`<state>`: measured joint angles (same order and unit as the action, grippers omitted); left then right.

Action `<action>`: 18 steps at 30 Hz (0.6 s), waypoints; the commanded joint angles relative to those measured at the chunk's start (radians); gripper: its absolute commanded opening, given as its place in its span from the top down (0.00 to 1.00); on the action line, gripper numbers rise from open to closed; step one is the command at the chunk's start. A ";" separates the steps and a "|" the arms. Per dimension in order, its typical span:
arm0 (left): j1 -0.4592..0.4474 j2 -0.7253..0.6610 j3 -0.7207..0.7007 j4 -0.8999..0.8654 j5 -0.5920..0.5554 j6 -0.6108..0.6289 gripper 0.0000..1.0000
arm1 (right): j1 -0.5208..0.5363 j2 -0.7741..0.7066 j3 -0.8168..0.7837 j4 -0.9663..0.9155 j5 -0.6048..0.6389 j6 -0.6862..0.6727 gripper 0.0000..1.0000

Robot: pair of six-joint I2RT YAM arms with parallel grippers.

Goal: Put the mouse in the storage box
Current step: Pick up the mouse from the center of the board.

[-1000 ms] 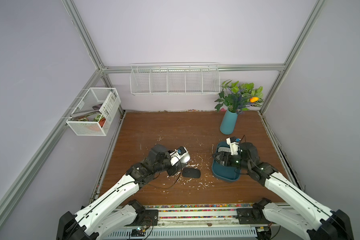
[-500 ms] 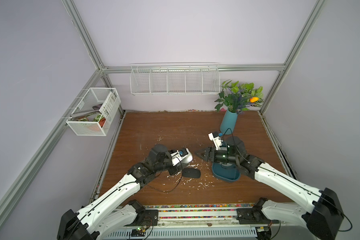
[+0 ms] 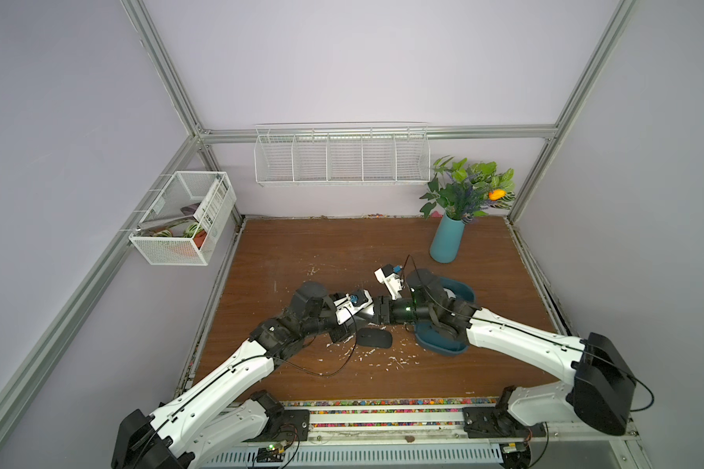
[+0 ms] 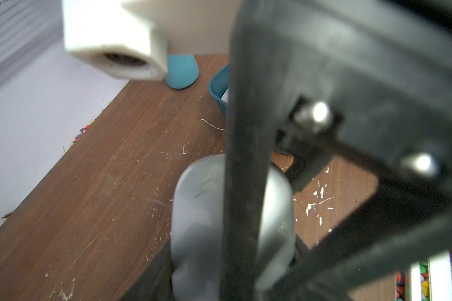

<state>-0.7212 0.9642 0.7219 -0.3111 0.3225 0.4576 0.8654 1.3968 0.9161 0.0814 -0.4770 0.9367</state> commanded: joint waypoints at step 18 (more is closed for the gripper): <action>-0.004 -0.039 -0.020 0.050 -0.007 -0.024 0.09 | 0.018 0.040 0.057 0.014 0.034 -0.033 0.79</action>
<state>-0.7204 0.9493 0.7155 -0.3099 0.3180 0.4480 0.8814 1.4399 0.9417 0.0860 -0.4606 0.9127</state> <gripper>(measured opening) 0.782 0.298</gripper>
